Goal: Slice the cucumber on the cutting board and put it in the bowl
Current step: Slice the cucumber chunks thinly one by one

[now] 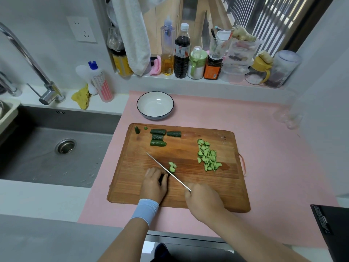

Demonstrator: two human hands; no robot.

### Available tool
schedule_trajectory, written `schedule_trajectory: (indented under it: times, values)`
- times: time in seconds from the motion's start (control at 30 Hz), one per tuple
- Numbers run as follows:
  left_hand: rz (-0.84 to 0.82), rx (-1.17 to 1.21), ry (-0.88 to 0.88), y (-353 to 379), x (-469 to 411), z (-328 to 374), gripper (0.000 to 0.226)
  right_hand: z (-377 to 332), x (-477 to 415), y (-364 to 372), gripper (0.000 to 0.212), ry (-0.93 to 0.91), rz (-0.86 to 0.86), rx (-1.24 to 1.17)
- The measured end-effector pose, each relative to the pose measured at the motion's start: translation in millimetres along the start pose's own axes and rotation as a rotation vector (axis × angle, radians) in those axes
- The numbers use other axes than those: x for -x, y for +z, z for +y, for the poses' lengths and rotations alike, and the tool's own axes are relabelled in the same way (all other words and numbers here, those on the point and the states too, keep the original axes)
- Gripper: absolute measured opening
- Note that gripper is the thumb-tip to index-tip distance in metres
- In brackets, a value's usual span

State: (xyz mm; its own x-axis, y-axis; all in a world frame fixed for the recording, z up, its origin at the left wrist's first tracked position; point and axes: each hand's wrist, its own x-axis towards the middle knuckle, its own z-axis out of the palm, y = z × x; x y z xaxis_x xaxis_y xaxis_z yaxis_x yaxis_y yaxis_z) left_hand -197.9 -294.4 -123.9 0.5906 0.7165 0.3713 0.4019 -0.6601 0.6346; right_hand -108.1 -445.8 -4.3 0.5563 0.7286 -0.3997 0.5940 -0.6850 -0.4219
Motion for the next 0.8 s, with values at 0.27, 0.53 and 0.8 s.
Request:
schedule_trajectory:
  times: [0.27,0.53,0.8]
  values:
    - [-0.002,-0.004,0.003,1,0,0,0.019,-1,0,0,0.027,0.003,0.005,0.022]
    - [-0.005,-0.002,-0.002,3,3,-3,0.015,0,-16,11,0.022,0.021,-0.023,-0.022]
    - [0.006,-0.010,0.001,3,5,-5,0.016,-3,-12,9,0.020,0.018,-0.012,0.005]
